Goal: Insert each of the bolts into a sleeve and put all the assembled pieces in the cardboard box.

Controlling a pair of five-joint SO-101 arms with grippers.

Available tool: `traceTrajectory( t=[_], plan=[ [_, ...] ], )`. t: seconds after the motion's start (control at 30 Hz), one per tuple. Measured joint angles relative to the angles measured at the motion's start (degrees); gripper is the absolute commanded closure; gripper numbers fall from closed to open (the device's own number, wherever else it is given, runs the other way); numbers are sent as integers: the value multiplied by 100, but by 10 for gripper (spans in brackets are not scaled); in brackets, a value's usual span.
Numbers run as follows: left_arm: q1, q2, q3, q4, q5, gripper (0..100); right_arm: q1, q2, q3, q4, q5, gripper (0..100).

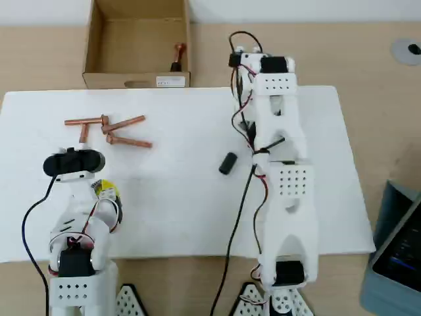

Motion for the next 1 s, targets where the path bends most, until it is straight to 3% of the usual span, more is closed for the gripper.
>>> traceTrajectory(
  t=[0.1,0.27,0.43,0.77,1.0],
  plan=[
    [0,0,0,0,0,998,0,132,-88,9,0,830],
    [0,0,0,0,0,998,35,246,-211,44,-9,951],
    [0,0,0,0,0,998,44,246,-211,26,185,989],
    [0,0,0,0,0,998,35,229,-299,88,325,988],
    [0,0,0,0,0,998,-105,-563,-62,88,651,988]
  ],
)
